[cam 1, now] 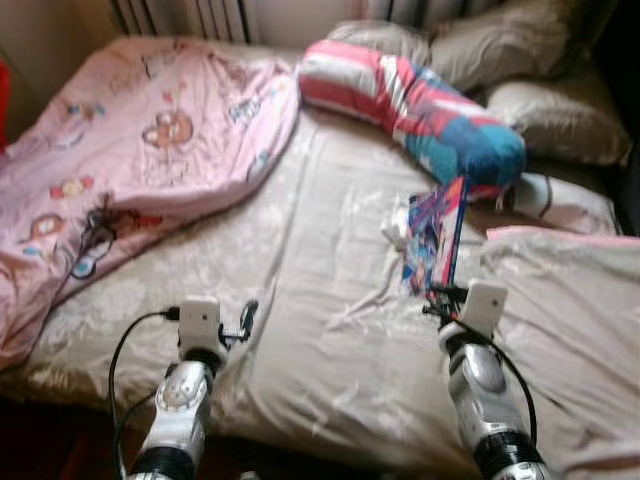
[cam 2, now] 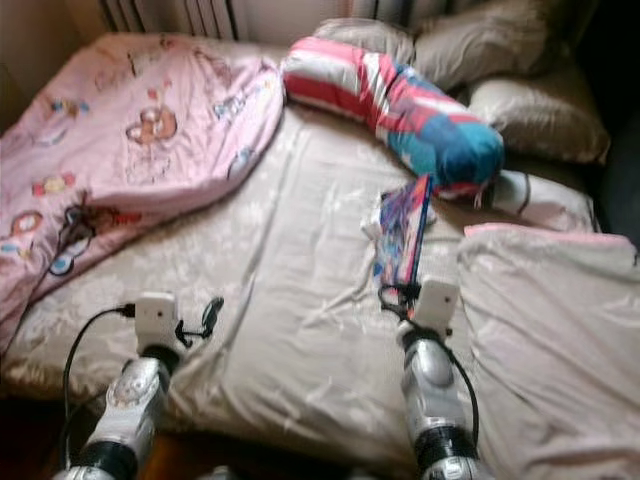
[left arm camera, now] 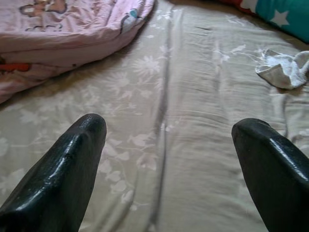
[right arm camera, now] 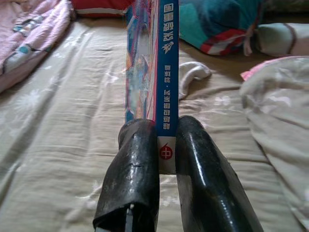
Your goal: Clean up the room
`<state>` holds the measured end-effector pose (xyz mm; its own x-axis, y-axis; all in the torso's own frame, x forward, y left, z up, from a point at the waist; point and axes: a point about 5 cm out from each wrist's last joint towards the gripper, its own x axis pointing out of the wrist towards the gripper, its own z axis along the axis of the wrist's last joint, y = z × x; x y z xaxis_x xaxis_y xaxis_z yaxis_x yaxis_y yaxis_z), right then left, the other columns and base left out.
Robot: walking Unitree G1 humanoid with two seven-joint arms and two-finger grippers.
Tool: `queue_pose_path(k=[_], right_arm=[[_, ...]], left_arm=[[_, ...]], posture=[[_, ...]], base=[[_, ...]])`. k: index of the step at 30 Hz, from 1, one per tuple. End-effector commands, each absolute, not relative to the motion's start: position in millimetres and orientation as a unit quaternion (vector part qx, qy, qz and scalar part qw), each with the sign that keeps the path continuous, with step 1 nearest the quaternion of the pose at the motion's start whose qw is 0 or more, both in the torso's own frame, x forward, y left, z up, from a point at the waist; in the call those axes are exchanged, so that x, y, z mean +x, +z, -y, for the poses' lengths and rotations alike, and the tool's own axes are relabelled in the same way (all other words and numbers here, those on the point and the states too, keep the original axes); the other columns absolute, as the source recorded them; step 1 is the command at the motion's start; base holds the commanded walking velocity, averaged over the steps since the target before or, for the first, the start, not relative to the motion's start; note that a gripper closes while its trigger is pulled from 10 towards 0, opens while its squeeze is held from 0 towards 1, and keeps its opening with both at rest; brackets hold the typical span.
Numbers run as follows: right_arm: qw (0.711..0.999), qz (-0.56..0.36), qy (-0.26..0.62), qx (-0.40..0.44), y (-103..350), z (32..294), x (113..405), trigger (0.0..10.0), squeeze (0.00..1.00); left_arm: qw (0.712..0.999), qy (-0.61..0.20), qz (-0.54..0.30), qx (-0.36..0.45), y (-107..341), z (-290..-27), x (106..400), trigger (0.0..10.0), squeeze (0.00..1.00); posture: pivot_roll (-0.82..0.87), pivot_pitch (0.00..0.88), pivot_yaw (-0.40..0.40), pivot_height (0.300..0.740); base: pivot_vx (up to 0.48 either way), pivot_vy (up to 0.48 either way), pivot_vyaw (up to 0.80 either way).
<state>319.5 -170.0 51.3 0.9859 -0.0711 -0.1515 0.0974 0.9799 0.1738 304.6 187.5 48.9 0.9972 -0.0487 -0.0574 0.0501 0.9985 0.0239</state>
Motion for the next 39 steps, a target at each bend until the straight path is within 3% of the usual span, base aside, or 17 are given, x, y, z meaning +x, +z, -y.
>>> queue_pose_path(k=[1, 39], right_arm=[[0.992, -0.066, -0.05, 0.091, 53.6, 174.3, 320.1, 10.0, 0.0], [0.993, -0.068, -0.046, 0.088, 53.5, 174.4, 320.4, 10.0, 0.0]], left_arm=[[0.999, -0.023, -0.045, 0.012, 42.6, -188.1, 301.0, 10.0, 0.0], [0.999, -0.024, -0.044, 0.02, 43.4, -187.6, 301.7, 10.0, 0.0]], posture=[[0.12, 0.179, -0.028, 0.74], [0.12, 0.182, -0.029, 0.74]], base=[[0.0, 0.0, -0.77], [0.0, 0.0, -0.77]])
